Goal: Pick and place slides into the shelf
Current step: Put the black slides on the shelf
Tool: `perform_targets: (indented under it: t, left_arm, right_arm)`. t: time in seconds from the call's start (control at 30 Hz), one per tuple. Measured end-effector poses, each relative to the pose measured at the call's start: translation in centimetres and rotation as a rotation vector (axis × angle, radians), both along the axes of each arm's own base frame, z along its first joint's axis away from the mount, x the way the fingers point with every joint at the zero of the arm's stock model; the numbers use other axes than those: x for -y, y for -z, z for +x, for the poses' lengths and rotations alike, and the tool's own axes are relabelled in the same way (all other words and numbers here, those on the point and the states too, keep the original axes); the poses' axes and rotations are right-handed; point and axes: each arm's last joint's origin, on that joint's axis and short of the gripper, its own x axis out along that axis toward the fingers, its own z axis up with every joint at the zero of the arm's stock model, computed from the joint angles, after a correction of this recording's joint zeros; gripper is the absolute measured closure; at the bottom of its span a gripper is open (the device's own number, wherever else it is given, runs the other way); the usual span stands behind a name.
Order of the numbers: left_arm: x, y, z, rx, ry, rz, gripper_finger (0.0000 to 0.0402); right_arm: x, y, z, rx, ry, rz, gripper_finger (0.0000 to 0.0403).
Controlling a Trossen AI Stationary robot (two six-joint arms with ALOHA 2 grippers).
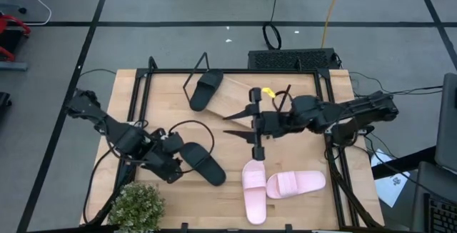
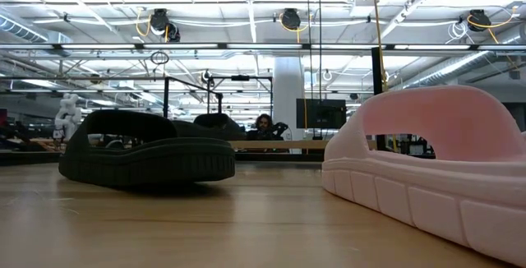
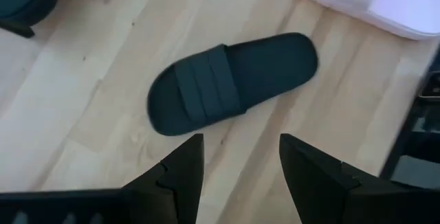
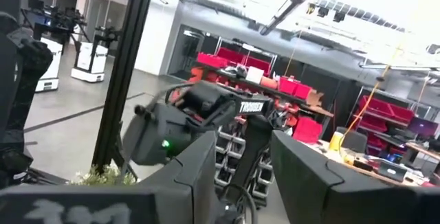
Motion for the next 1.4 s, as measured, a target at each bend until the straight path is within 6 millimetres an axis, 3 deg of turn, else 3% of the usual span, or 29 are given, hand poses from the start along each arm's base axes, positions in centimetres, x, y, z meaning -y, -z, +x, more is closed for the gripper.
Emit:
perform_targets:
  t: [0.2,0.47,0.87,1.1,1.4]
  left_arm:
    - [-2.6,2.0,0.4,-0.033,-0.069,0.013,0.0216]
    - [-5.8,5.3,1.0,-0.064,-0.134,-0.137,0.0215]
    - [-3.0,5.4,3.2,0.151,-0.126,-0.152,0.0215]
    - [-1.2,7.5,4.6,0.07,-0.126,-0.125,0.0216]
    - [0.1,7.8,7.3,0.028,-0.14,-0.076,0.0216]
  right_arm:
    - [-0.2,-0.4,-1.1,-0.028,-0.011,-0.016,0.0273]
    - [-0.9,0.0,-1.6,-0.091,-0.035,-0.042,0.0273]
    - [-0.6,0.3,-2.0,-0.136,0.143,-0.119,0.0273]
    - [0.0,0.3,-1.8,-0.135,0.17,-0.171,0.0273]
    - [0.8,0.5,-1.6,-0.161,0.199,-0.193,0.0273]
